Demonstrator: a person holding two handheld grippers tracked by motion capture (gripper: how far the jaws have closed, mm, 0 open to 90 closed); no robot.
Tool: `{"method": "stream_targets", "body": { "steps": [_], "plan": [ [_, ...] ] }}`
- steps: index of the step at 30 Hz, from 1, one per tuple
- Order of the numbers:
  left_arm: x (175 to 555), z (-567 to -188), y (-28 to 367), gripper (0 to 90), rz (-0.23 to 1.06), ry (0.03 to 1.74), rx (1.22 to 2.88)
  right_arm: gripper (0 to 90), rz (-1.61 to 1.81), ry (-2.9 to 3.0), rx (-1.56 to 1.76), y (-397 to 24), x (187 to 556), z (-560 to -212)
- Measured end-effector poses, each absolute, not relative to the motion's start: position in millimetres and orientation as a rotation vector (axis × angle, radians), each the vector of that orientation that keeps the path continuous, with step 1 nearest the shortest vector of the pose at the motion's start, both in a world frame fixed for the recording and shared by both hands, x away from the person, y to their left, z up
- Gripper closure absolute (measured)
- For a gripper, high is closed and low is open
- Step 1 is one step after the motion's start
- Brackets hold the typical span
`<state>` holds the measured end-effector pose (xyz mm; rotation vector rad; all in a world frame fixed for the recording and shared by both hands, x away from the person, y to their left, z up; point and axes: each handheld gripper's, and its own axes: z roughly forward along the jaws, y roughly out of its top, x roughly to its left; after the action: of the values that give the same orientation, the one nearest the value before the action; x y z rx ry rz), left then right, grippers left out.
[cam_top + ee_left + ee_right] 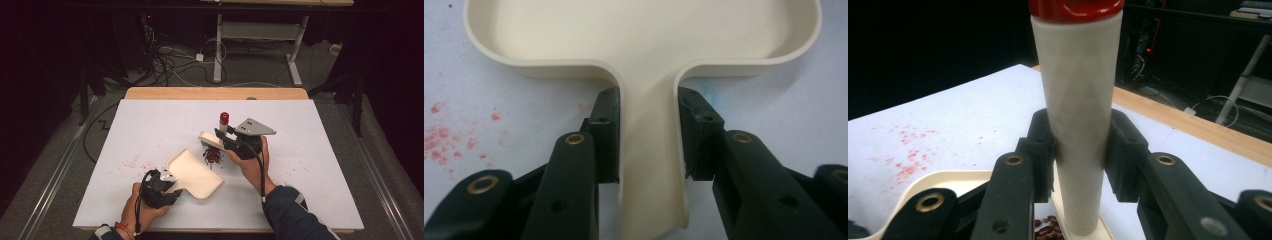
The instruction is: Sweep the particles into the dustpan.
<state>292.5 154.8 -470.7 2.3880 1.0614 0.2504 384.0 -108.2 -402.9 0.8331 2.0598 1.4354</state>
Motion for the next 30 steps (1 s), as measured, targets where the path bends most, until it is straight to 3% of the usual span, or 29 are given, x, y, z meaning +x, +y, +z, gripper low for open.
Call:
{"method": "stream_targets", "body": {
  "steps": [30],
  "plan": [
    [319.1, -472.4, 136.2, 63.1, 0.257, 1.124, 2.367, 68.1, 1.414, 2.105, 0.787, -76.9, 333.3, -400.3]
  ]
}}
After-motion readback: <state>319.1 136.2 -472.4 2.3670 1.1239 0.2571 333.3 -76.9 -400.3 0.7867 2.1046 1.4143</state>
